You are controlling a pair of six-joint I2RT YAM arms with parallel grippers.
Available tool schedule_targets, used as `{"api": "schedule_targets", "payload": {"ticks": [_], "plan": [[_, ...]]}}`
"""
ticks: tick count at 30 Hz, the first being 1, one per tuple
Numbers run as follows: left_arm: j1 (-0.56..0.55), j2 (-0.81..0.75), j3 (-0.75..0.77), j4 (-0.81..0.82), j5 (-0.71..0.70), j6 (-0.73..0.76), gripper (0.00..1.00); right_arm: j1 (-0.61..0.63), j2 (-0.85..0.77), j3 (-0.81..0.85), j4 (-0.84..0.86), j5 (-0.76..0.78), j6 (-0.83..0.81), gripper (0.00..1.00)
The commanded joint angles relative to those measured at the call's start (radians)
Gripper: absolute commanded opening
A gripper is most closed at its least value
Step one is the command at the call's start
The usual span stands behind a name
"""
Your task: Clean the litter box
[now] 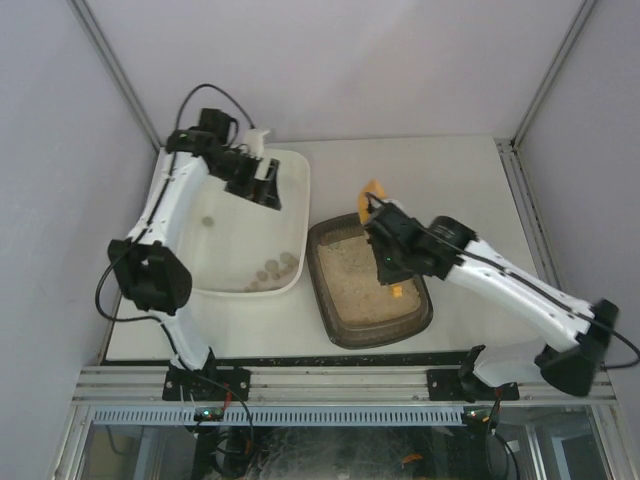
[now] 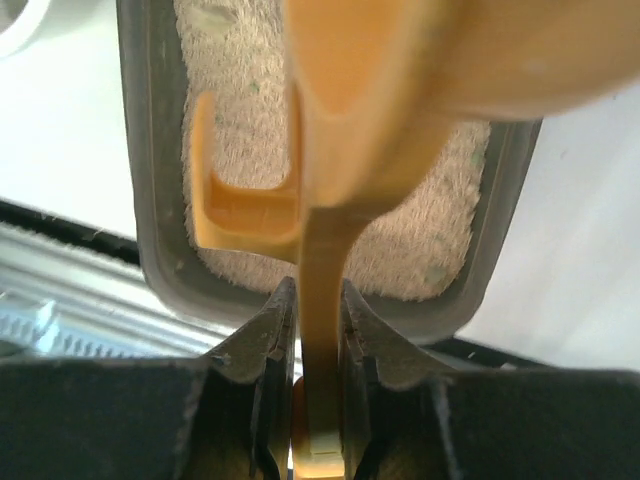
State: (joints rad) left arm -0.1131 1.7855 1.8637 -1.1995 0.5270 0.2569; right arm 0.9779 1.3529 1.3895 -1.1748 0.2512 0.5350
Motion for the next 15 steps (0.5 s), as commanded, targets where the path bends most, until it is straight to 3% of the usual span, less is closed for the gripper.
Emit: {"api": "schedule_targets", "payload": {"ticks": [1,7,10,15], "plan": [[-0.189,0.136,0.110,0.062,0.038,-0.102,1.00,-0.136,-0.120,-0.179,0.115,-0.431,0.133,0.00],[-0.360,0.317,0.214,0.225,0.026,-0.267,1.00,-0.324,-0.154,-0.323,0.132,-0.786,0.182,0.00],[-0.403,0.397,0.264,0.261,-0.010,-0.394,1.00,-0.386,-0.109,-0.332,0.145,-0.888,0.166,0.00],[-0.414,0.420,0.190,0.394,-0.048,-0.509,1.00,-0.501,-0.008,-0.333,0.151,-0.963,0.135,0.00]]}}
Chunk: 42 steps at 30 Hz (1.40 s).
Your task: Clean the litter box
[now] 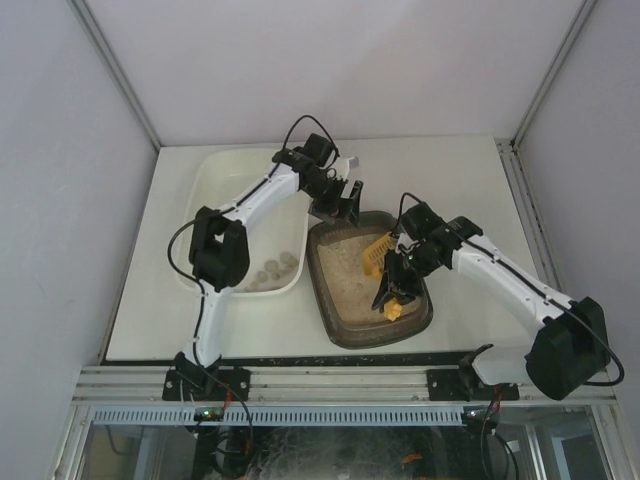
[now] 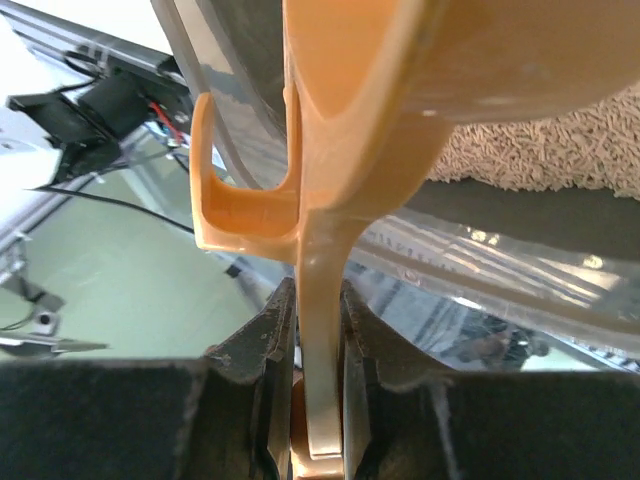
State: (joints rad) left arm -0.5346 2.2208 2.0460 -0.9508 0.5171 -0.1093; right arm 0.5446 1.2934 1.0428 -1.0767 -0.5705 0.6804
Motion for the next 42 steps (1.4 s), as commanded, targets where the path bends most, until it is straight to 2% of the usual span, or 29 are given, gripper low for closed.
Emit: {"api": "schedule_targets", "payload": {"ticks": [1,4,10,17,27,32,38,42], "plan": [[0.007,-0.021,-0.013,0.172,-0.054,-0.146,1.00,-0.083,0.078,0.016,0.065,-0.158,-0.014,0.00],[0.008,-0.052,-0.062,0.233,-0.097,-0.134,1.00,-0.104,0.172,0.022,0.101,-0.194,-0.022,0.00],[0.018,-0.063,-0.087,0.244,-0.134,-0.090,1.00,-0.092,0.304,0.026,0.194,-0.244,-0.001,0.00],[0.039,-0.069,-0.170,0.269,-0.075,-0.119,1.00,-0.057,0.361,0.027,0.394,-0.269,0.136,0.00],[0.044,-0.180,-0.357,0.383,-0.054,-0.177,1.00,0.040,0.421,-0.037,0.736,-0.285,0.368,0.00],[0.081,-0.198,-0.411,0.412,-0.027,-0.211,1.00,0.057,0.397,-0.194,1.036,-0.253,0.509,0.00],[0.090,-0.214,-0.454,0.443,-0.022,-0.223,1.00,0.054,0.393,-0.478,1.570,-0.221,0.728,0.00],[0.090,-0.209,-0.456,0.445,-0.019,-0.226,1.00,0.066,0.392,-0.507,1.652,-0.201,0.690,0.00]]}}
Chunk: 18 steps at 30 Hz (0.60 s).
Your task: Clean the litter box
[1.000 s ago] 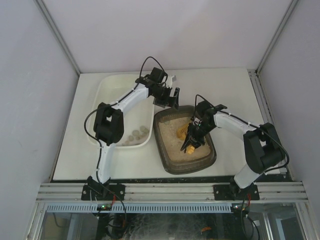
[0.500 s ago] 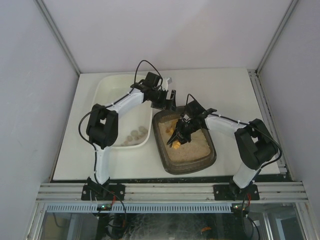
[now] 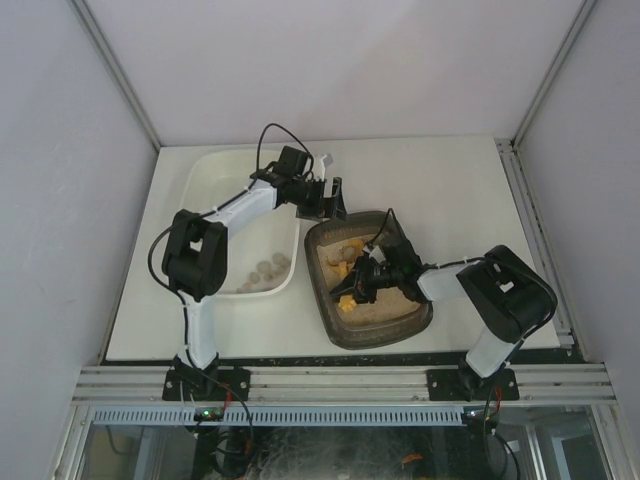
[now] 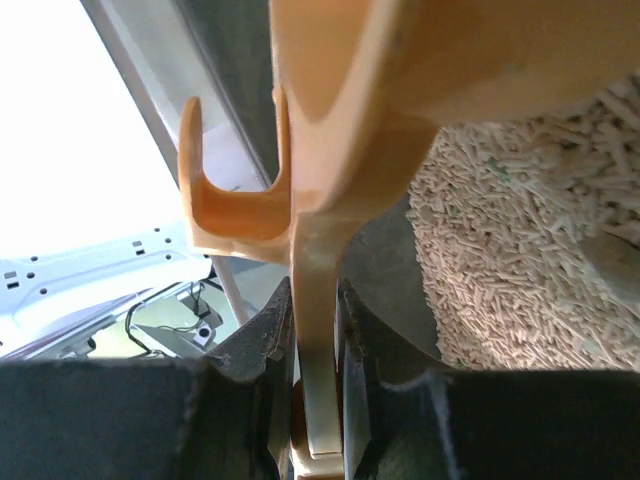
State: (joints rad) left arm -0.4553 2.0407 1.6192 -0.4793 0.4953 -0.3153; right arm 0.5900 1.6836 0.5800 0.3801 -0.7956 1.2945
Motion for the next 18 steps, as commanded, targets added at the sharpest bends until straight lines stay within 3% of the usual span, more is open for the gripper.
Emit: {"api": "schedule_targets", "payload": {"ticks": [1,7,12,18], "plan": [[0.010,-0.027,-0.031,-0.027,0.005,-0.021,1.00,0.022,0.001,-0.043,0.209,0.027,0.067,0.00],[0.012,-0.026,-0.044,-0.027,0.005,-0.021,1.00,0.013,-0.035,-0.041,0.127,0.027,0.013,0.00],[0.018,-0.035,-0.054,-0.031,0.009,-0.027,1.00,0.008,-0.118,0.028,-0.305,0.035,-0.186,0.00],[0.020,-0.040,-0.060,-0.030,0.023,-0.038,1.00,-0.006,-0.197,0.029,-0.580,0.031,-0.289,0.00]]}}
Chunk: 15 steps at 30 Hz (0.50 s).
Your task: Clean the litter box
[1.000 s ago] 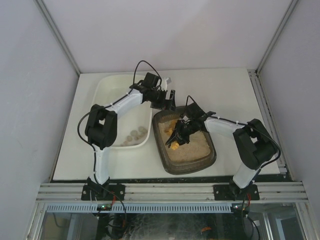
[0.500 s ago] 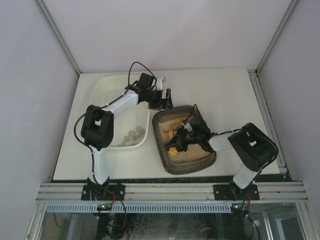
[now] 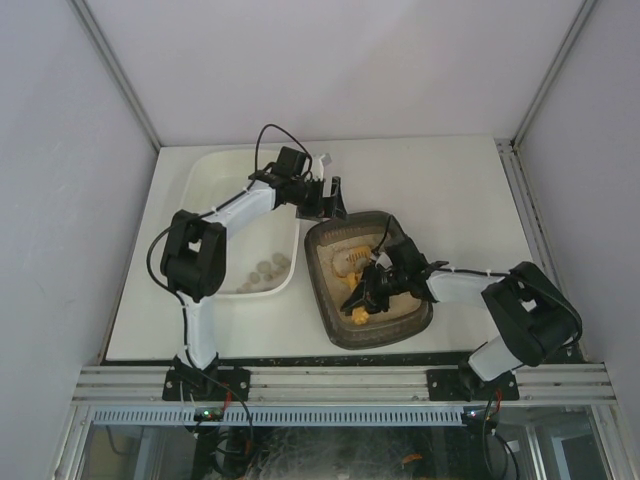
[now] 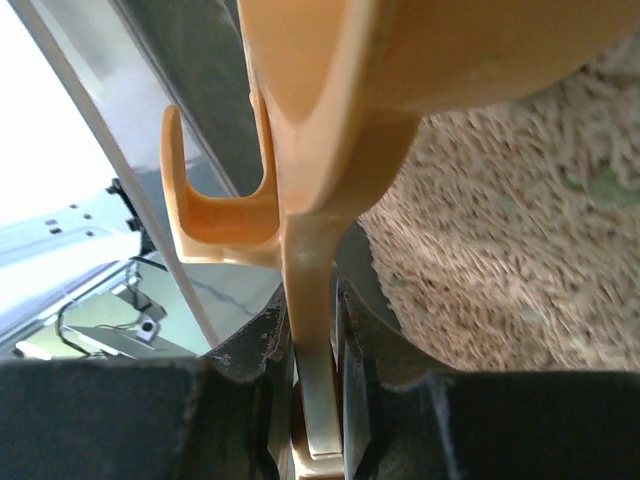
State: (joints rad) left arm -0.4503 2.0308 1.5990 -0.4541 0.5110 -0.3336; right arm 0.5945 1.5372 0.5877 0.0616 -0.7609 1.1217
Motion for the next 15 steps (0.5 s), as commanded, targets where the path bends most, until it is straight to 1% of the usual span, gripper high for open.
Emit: {"api": "schedule_targets", "payload": {"ticks": [1,4,10,15], "plan": [[0.016,-0.032,-0.041,-0.057,0.001,-0.019,1.00,-0.014,-0.056,0.022,-0.287,-0.003,-0.133,0.00],[0.016,-0.037,-0.048,-0.063,-0.002,-0.010,1.00,-0.021,-0.070,0.021,-0.334,-0.006,-0.165,0.00],[0.019,-0.060,-0.045,-0.106,-0.029,0.041,1.00,-0.019,-0.112,0.022,-0.324,-0.034,-0.205,0.00],[0.026,-0.105,-0.043,-0.169,-0.053,0.103,1.00,-0.021,-0.188,0.021,-0.352,0.000,-0.270,0.00]]}}
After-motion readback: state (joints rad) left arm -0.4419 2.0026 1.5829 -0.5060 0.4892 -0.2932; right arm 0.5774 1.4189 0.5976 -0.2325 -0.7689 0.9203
